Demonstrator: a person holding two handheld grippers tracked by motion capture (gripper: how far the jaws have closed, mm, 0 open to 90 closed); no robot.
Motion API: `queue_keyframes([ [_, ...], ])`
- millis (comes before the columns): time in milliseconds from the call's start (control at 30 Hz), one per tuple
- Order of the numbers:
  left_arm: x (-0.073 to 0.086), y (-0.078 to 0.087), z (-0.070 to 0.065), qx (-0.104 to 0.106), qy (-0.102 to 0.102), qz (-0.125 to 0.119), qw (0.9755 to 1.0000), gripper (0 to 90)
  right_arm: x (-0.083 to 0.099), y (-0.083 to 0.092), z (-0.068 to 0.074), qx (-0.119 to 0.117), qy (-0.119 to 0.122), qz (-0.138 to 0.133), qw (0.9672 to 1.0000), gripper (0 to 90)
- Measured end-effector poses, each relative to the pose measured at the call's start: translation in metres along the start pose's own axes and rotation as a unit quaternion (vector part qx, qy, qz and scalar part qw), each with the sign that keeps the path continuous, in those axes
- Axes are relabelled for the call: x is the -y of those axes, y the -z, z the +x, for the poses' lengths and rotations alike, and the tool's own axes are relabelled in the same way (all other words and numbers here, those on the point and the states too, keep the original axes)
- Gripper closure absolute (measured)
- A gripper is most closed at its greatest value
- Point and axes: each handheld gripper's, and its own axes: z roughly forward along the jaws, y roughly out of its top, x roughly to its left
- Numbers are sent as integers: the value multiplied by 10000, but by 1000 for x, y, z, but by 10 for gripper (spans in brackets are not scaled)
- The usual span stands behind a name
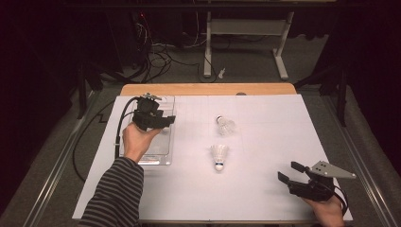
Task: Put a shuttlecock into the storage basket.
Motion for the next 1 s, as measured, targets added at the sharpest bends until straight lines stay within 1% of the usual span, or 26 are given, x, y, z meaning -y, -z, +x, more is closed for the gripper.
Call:
queue_keyframes([
  [33, 0, 1, 0, -7, 6, 4, 10000, 417, 0, 0, 0, -3, -5, 6, 10000, 313],
  [100, 2, 2, 0, -16, 2, 10, 10000, 414, 0, 0, 0, -4, -5, 8, 10000, 313],
  [267, 7, 6, 1, 10, 42, -60, 10000, 415, 0, 0, 0, -10, -10, 11, 10000, 313],
  [400, 10, 8, 0, -21, 35, -68, 10000, 393, 0, 0, 0, -14, -7, 16, 10000, 313],
  [533, 13, 11, -1, 2, 62, -94, 9999, 382, 0, 0, 0, -7, -15, 5, 10000, 313],
  [667, 16, 11, -1, 18, 41, -58, 10000, 378, 0, 0, 0, -8, -12, 3, 10000, 313],
  [900, 21, 17, -3, 55, 6, -179, 9998, 384, 0, 0, 0, -6, -7, 6, 10000, 312],
  [1000, 24, 18, -4, 77, -20, -176, 9998, 382, 0, 0, 0, -8, -20, 0, 10000, 312],
])
